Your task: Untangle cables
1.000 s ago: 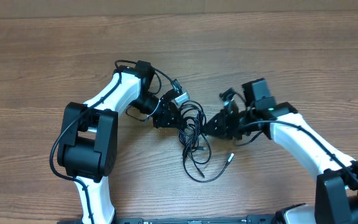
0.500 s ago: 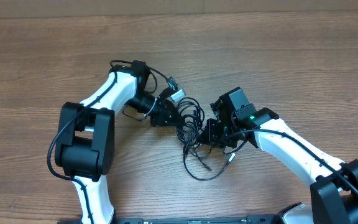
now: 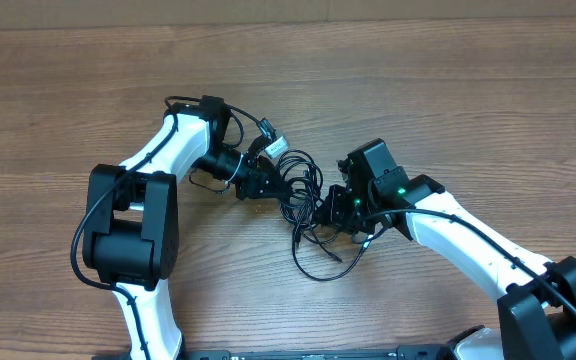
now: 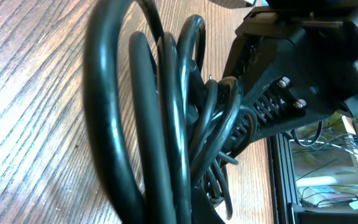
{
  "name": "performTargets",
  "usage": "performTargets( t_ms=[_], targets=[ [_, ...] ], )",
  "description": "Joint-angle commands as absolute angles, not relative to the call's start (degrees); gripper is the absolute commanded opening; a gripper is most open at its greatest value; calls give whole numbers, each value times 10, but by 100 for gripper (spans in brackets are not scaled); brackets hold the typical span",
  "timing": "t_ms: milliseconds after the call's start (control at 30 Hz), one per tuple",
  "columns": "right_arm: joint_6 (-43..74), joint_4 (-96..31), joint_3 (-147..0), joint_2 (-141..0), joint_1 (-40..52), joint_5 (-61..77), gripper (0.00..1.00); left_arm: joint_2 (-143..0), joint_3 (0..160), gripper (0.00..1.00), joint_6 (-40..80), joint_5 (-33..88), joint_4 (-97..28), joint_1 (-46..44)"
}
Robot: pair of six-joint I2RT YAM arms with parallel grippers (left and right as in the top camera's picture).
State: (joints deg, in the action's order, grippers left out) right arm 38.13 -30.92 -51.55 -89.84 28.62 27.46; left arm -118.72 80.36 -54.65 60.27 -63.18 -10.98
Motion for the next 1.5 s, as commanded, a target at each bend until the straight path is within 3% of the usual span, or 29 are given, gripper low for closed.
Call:
performTargets(
  t_ms=[0,1467],
  targets=[
    [388,-300,-525,-888,293,288,15,-1181,815,5,-557,643,-634,-117],
    [420,-236,-525,-888,337,263,19,-1181,815,5,-557,646,-632,-117]
  ],
)
